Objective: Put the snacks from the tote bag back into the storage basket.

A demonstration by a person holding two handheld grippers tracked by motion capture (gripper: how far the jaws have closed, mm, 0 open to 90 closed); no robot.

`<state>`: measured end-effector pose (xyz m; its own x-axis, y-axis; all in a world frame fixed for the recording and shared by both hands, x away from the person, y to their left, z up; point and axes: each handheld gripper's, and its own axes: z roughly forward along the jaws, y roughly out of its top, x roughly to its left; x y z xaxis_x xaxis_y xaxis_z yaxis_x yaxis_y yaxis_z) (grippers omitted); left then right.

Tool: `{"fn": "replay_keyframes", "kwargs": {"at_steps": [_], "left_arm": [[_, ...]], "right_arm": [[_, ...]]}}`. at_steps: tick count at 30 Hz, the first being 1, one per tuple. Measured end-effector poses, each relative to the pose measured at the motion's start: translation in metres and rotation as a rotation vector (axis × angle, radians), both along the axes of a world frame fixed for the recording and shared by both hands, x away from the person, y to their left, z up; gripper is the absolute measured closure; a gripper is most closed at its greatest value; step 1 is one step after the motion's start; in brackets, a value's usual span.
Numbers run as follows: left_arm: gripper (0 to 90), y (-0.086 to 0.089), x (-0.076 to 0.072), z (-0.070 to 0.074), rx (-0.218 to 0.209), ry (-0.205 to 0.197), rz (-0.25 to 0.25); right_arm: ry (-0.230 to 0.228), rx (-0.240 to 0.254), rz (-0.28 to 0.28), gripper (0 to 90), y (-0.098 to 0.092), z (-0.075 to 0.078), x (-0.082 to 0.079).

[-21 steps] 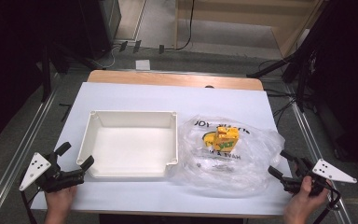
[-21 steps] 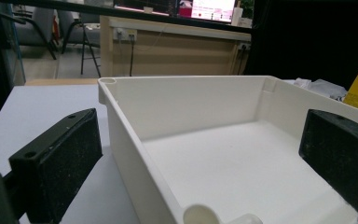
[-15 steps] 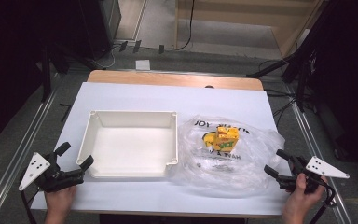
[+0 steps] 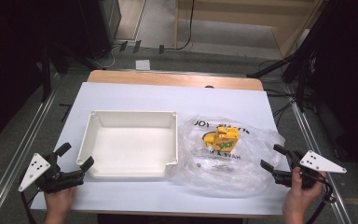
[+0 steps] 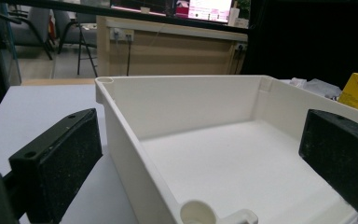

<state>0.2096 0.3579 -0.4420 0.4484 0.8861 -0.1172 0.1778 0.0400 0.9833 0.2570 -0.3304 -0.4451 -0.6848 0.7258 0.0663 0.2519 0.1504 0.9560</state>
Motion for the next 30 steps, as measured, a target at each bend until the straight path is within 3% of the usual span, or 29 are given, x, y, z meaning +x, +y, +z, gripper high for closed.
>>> {"fn": "replay_keyframes", "kwargs": {"at_steps": [6,9,15,19,25,30], "left_arm": [[0.0,0.002,0.000,0.000,-0.020,0.002,0.000],[0.0,0.003,0.000,0.000,-0.021,0.000,-0.001],[0.0,0.001,0.000,0.000,-0.008,0.001,-0.006],[0.0,0.001,0.000,0.000,-0.009,0.002,-0.002],[0.0,0.000,0.001,0.000,-0.012,0.001,-0.009],[0.0,0.000,0.000,0.000,-0.005,0.000,-0.012]], "right_arm": [[0.011,-0.052,0.040,26.3,0.008,0.013,0.017],[-0.004,-0.097,0.030,27.8,0.013,0.020,0.026],[-0.021,-0.124,0.030,28.3,0.018,0.027,0.042],[-0.002,-0.147,0.017,25.7,0.021,0.032,0.045],[0.050,-0.090,0.071,22.3,0.024,0.039,0.053],[0.083,-0.088,0.128,30.0,0.031,0.046,0.063]]}}
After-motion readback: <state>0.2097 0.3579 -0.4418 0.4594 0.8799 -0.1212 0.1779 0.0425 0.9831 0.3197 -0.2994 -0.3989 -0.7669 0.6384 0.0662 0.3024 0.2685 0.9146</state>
